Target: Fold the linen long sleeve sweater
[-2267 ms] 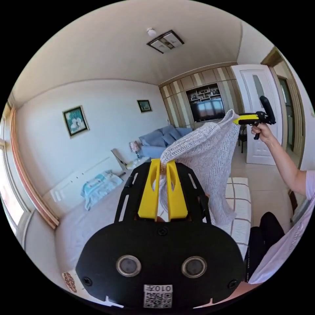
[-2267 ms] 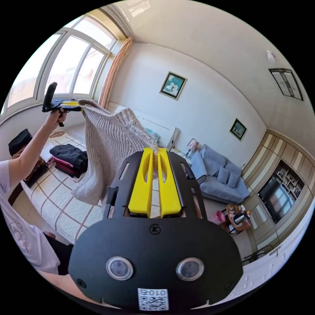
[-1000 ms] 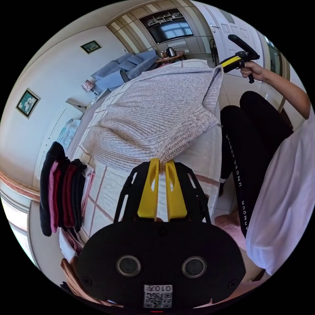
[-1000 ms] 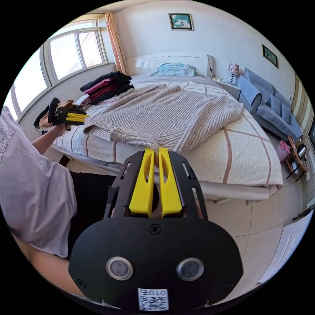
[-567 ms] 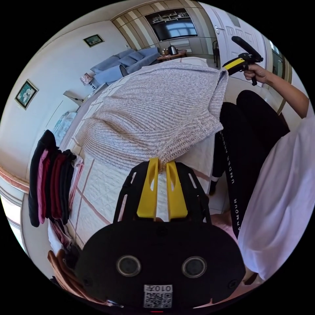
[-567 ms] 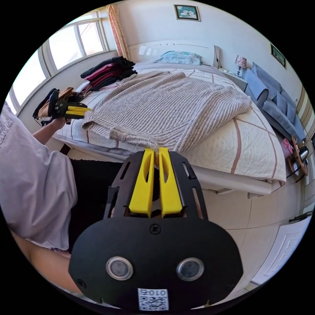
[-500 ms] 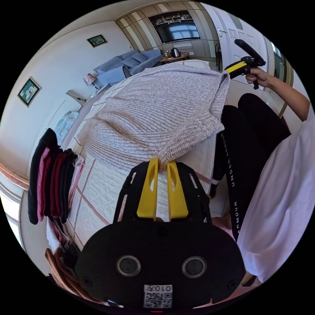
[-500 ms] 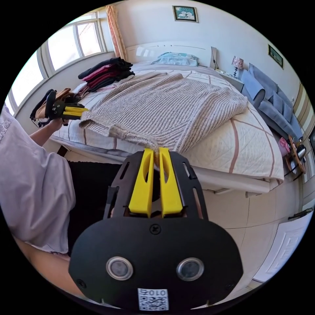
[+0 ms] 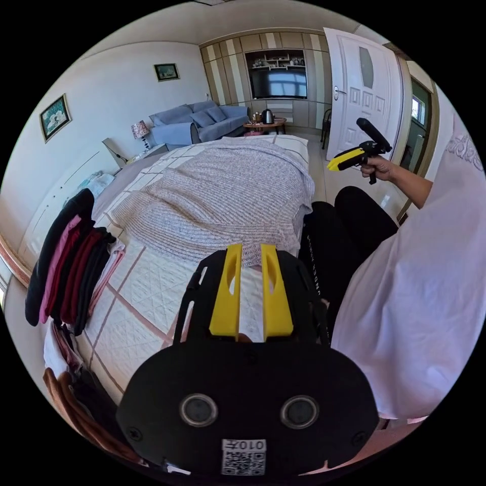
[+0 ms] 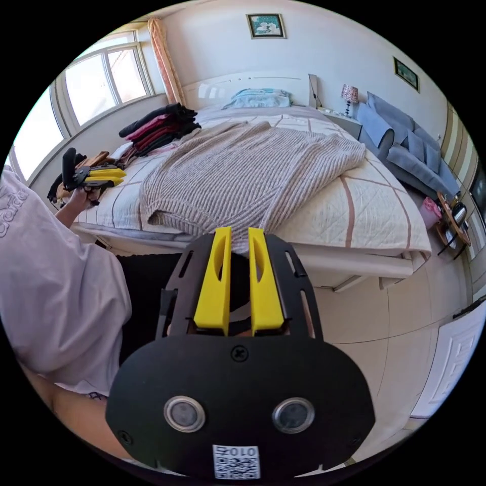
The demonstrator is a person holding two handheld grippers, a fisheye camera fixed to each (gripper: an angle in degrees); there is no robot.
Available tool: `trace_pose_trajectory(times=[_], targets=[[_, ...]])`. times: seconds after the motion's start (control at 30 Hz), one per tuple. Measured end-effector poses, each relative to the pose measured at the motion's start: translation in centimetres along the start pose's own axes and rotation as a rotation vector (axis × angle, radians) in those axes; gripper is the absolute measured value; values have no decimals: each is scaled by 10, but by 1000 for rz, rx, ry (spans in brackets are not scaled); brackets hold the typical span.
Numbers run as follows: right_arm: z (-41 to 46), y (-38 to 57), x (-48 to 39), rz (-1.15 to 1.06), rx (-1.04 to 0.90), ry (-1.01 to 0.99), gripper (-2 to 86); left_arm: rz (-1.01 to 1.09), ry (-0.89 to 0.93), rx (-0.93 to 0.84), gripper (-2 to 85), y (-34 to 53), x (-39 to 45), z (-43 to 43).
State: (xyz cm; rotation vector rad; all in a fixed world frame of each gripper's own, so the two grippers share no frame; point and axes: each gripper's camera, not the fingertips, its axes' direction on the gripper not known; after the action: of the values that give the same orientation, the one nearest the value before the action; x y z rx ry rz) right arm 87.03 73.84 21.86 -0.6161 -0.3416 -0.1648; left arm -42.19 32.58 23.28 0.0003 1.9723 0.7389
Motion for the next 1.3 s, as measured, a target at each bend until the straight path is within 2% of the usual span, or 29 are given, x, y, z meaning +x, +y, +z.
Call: trace_pose_trajectory(times=[0.1, 0.17, 0.23, 0.33, 0.53, 0.67, 0.77, 1.0, 1.1, 1.2, 1.3], targets=[[-4, -10, 4, 53, 85, 61, 85, -51, -51, -43, 100, -11, -17, 12], [9, -22, 20, 139, 49, 80, 106, -181, -55, -102, 106, -10, -40, 25], [18, -25, 37, 234, 39, 57, 115, -408, -34, -35, 115, 4, -76, 18], [32, -23, 62, 381, 75, -13, 122, -602, -79, 6, 126, 22, -116, 6], [61, -36, 80, 484, 64, -80, 119, -808, 114, -17, 128, 39, -176, 24], [69, -47, 81, 461, 28, -84, 67, -847, 178, -56, 102, 42, -191, 37], [57, -51, 84, 472, -14, -24, 44, -838, 244, -20, 56, 44, -199, 39], [-5, -41, 86, 469, 63, -15, 36, -911, 300, 111, 10, 78, -219, -5], [20, -45, 82, 462, -44, 0, 42, -942, 320, 93, 6, 95, -218, -4], [3, -58, 66, 434, -6, 42, 44, -934, 315, 98, 6, 96, -206, -18], [-1, -67, 60, 395, -46, 95, 45, -907, 298, 78, 11, 96, -195, -25]])
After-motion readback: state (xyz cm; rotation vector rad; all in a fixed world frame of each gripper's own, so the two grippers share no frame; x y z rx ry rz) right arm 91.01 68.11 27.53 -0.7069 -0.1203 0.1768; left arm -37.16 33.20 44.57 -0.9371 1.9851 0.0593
